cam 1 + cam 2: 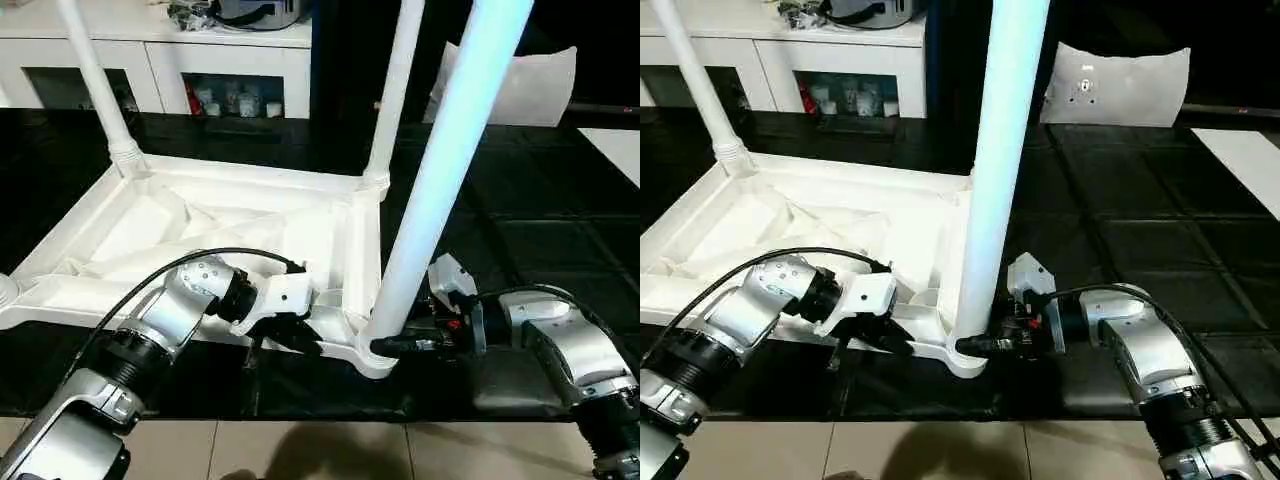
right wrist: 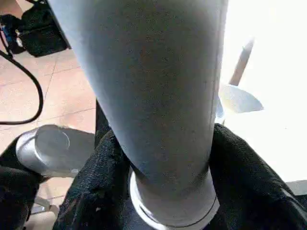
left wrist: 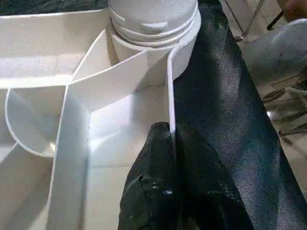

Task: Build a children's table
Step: Rotate leg to tighten

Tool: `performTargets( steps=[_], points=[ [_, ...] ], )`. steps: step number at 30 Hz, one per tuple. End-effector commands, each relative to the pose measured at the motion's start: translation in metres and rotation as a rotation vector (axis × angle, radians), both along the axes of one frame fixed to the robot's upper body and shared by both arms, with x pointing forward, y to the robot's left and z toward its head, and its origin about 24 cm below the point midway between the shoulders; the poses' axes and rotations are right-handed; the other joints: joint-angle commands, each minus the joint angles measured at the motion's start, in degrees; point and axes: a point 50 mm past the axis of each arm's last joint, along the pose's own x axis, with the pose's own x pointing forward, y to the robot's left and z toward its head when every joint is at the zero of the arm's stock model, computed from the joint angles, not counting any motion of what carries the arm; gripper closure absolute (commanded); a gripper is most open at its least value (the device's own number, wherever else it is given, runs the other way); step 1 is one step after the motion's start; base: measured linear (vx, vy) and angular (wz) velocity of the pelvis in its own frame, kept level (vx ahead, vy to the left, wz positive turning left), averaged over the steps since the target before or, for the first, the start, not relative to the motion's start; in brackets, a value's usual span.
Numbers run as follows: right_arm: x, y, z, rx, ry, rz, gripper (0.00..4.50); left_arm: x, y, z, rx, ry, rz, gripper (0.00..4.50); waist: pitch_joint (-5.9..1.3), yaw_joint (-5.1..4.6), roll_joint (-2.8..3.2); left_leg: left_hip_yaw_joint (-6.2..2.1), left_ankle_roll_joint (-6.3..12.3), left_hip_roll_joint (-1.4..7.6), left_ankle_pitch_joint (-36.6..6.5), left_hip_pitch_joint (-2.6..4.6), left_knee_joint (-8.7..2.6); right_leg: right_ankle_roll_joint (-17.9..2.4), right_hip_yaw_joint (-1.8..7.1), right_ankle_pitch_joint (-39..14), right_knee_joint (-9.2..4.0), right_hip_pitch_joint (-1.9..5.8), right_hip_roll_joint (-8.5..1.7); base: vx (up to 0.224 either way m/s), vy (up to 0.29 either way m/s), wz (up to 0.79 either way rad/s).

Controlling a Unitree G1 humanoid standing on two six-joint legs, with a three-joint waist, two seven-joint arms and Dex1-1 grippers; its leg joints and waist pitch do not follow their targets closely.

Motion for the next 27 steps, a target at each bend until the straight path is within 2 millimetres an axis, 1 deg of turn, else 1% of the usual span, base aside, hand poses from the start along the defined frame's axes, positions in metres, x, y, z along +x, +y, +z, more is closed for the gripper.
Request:
performTargets(
  steps=[1,2,4,5,6,7,8,9,10,11,12,13,14,15,16,17,18,19,20,21,22,23,24,25,26,27],
  points=[
    [-0.002,0.009,0.007,0.069,0.018,0.02,2.41,0.001,-0.005,0.007,-0.026,-0.022,-0.002,4.5,-4.17,-0.48,-0.68,-0.92,1.76,2.75,-14.0,0.93,-4.31,-8.2,3.32,-24.5,-4.17,2.76,-3.31,0.0,0.0,0.0],
    [-0.003,0.011,0.008,0.083,0.023,0.015,2.47,0.001,-0.006,0.008,-0.035,-0.018,0.008,4.5,-4.17,-0.43,-0.5,-0.95,1.76,2.78,-13.9,0.9,-4.33,-8.4,3.31,-24.1,-4.13,2.8,-3.28,0.0,0.0,0.0],
    [-0.004,0.014,0.009,0.102,0.029,0.007,2.49,0.002,-0.008,0.008,-0.051,-0.011,0.027,4.5,-4.19,-0.49,-0.58,-0.97,1.58,2.81,-13.8,0.85,-4.37,-8.4,3.33,-23.7,-4.04,2.83,-3.28,0.0,0.0,0.0],
    [-0.005,0.018,0.008,0.115,0.038,-0.018,2.49,0.004,-0.011,0.01,-0.071,-0.006,0.065,4.5,-4.12,-0.55,-0.62,-0.92,1.6,2.77,-13.9,0.85,-4.41,-8.3,3.34,-23.9,-4.14,2.81,-3.23,0.0,0.0,0.0],
    [-0.005,0.019,0.008,0.116,0.04,-0.023,2.49,0.004,-0.012,0.01,-0.074,-0.006,0.072,4.5,-4.11,-0.49,-0.54,-0.93,1.37,2.79,-13.9,0.99,-4.4,-8.4,3.41,-24.0,-4.19,2.72,-3.26,0.0,0.0,0.0],
    [-0.005,0.021,0.007,0.119,0.041,-0.044,2.5,0.006,-0.014,0.011,-0.083,-0.009,0.096,4.5,-4.06,-0.6,-0.6,-0.96,1.14,2.66,-14.3,0.89,-4.4,-7.9,3.3,-25.3,-4.31,2.78,-3.25,0.0,0.0,0.0],
    [-0.002,0.027,0.004,0.108,0.023,-0.116,2.5,0.011,-0.018,0.013,-0.103,-0.02,0.163,4.5,-3.98,-0.65,-0.48,-1.0,0.87,2.59,-15.0,1.05,-4.38,-7.4,3.2,-26.8,-4.61,2.64,-3.33,0.0,0.0,0.0],
    [0.002,0.032,0.001,0.094,0.006,-0.192,2.5,0.015,-0.023,0.015,-0.124,-0.031,0.23,4.5,-3.93,-0.78,-0.51,-0.99,0.62,2.55,-15.1,1.03,-4.36,-7.1,3.16,-27.4,-4.71,2.57,-3.28,0.0,0.0,0.0],
    [0.003,0.034,0.0,0.089,-0.001,-0.223,2.5,0.017,-0.025,0.016,-0.133,-0.034,0.257,4.5,-3.87,-1.03,-0.57,-1.12,-0.07,2.45,-15.6,1.03,-4.37,-6.4,2.94,-29.1,-4.86,2.48,-3.25,0.0,0.0,0.0],
    [0.008,0.039,-0.002,0.084,-0.013,-0.307,2.5,0.02,-0.03,0.019,-0.155,-0.033,0.324,4.5,-3.85,-1.23,-0.63,-1.17,-0.36,2.34,-15.8,0.99,-4.34,-5.9,2.81,-30.2,-4.93,2.54,-3.25,0.0,0.0,0.0],
    [0.008,0.039,-0.002,0.084,-0.013,-0.307,2.5,0.02,-0.03,0.019,-0.155,-0.033,0.324,4.5,-3.82,-1.7,-0.47,-1.3,-0.73,2.16,-16.6,0.98,-4.3,-5.0,2.56,-32.0,-5.33,2.51,-3.27,0.0,0.0,0.0],
    [0.014,0.044,-0.003,0.08,-0.019,-0.399,2.51,0.024,-0.035,0.021,-0.177,-0.037,0.383,4.5,-3.85,-2.39,-0.54,-1.48,-0.69,2.11,-17.0,0.75,-4.29,-4.4,2.41,-32.5,-5.43,2.69,-3.25,0.0,0.0,0.0],
    [0.016,0.047,-0.004,0.069,-0.025,-0.444,2.52,0.026,-0.037,0.021,-0.184,-0.04,0.42,4.5,-3.92,-2.96,-0.55,-1.58,-0.55,2.04,-17.3,0.63,-4.23,-4.2,2.27,-32.4,-5.53,2.69,-3.2,0.0,0.0,0.0],
    [0.019,0.052,-0.005,0.056,-0.031,-0.491,2.53,0.03,-0.041,0.021,-0.195,-0.048,0.476,4.5,-3.95,-3.32,-0.57,-1.63,-0.63,2.11,-17.2,0.52,-4.23,-4.3,2.32,-31.8,-5.34,2.71,-3.16,0.0,0.0,0.0],
    [0.021,0.056,-0.006,0.05,-0.032,-0.532,2.53,0.033,-0.045,0.022,-0.206,-0.051,0.525,4.5,-3.98,-3.89,-0.63,-1.66,-0.38,1.94,-17.4,0.4,-4.14,-4.4,2.21,-31.6,-5.5,2.68,-3.11,0.0,0.0,0.0],
    [0.025,0.06,-0.006,0.044,-0.027,-0.606,2.54,0.036,-0.051,0.023,-0.221,-0.057,0.585,4.5,-3.98,-4.22,-0.6,-1.4,-0.01,1.76,-17.1,0.58,-3.95,-4.6,2.34,-31.4,-5.64,2.35,-2.98,0.0,0.0,0.0],
    [0.026,0.061,-0.006,0.042,-0.026,-0.619,2.54,0.037,-0.052,0.023,-0.223,-0.058,0.594,4.5,-3.95,-4.35,-0.58,-1.43,0.16,1.68,-17.1,0.64,-3.85,-4.8,2.31,-31.4,-5.64,2.29,-2.96,0.0,0.0,0.0],
    [0.028,0.063,-0.007,0.038,-0.021,-0.658,2.54,0.038,-0.054,0.023,-0.228,-0.062,0.614,4.5,-4.08,-4.54,-0.69,-1.44,0.67,1.56,-16.5,0.41,-3.83,-4.5,2.21,-31.5,-5.75,2.62,-3.05,0.0,0.0,0.0],
    [0.031,0.066,-0.007,0.038,-0.009,-0.713,2.54,0.04,-0.057,0.024,-0.233,-0.073,0.648,4.5,-4.13,-4.63,-0.54,-1.38,1.18,1.61,-15.5,0.32,-3.86,-4.7,2.39,-30.3,-5.61,2.57,-3.01,0.0,0.0,0.0],
    [0.034,0.068,-0.007,0.046,-0.001,-0.765,2.54,0.042,-0.061,0.025,-0.238,-0.081,0.679,4.5,-4.23,-4.84,-0.56,-1.25,1.4,1.61,-14.7,0.24,-3.84,-5.0,2.49,-29.0,-5.53,2.47,-2.85,0.0,0.0,0.0],
    [0.035,0.069,-0.006,0.054,-0.003,-0.784,2.54,0.042,-0.063,0.025,-0.241,-0.087,0.693,4.5,-4.23,-4.84,-0.56,-1.25,1.4,1.61,-14.7,0.24,-3.84,-5.0,2.49,-29.0,-5.53,2.47,-2.85,0.0,0.0,0.0],
    [0.037,0.07,-0.004,0.084,-0.013,-0.812,2.54,0.043,-0.066,0.027,-0.244,-0.095,0.702,4.5,-4.51,-4.59,-0.56,-1.31,1.73,1.73,-12.8,0.14,-3.89,-6.1,2.65,-25.6,-4.99,2.76,-2.95,0.0,0.0,0.0],
    [0.038,0.07,-0.004,0.09,-0.015,-0.816,2.54,0.043,-0.066,0.027,-0.244,-0.096,0.703,4.5,-4.5,-4.55,-0.49,-1.25,1.94,1.83,-12.4,0.12,-3.92,-6.5,2.75,-24.3,-4.88,2.72,-2.9,0.0,0.0,0.0],
    [0.039,0.069,-0.003,0.104,-0.018,-0.828,2.54,0.043,-0.067,0.027,-0.234,-0.107,0.698,4.5,-4.56,-4.46,-0.51,-1.16,2.4,1.88,-11.6,0.11,-3.91,-7.3,2.86,-21.8,-4.58,2.79,-2.82,0.0,0.0,0.0],
    [0.039,0.069,-0.002,0.116,-0.018,-0.838,2.2,0.043,-0.067,0.026,-0.219,-0.118,0.693,4.5,-4.68,-4.41,-0.49,-1.13,2.86,1.93,-10.4,-0.08,-3.91,-8.2,2.99,-19.1,-4.15,3.01,-2.82,0.0,0.0,0.0],
    [0.039,0.069,-0.002,0.118,-0.017,-0.839,2.2,0.042,-0.067,0.026,-0.217,-0.12,0.692,4.5,-4.71,-4.38,-0.49,-1.11,3.06,1.95,-9.8,-0.09,-3.9,-8.7,3.05,-17.8,-3.98,3.05,-2.79,0.0,0.0,0.0]
  ],
)
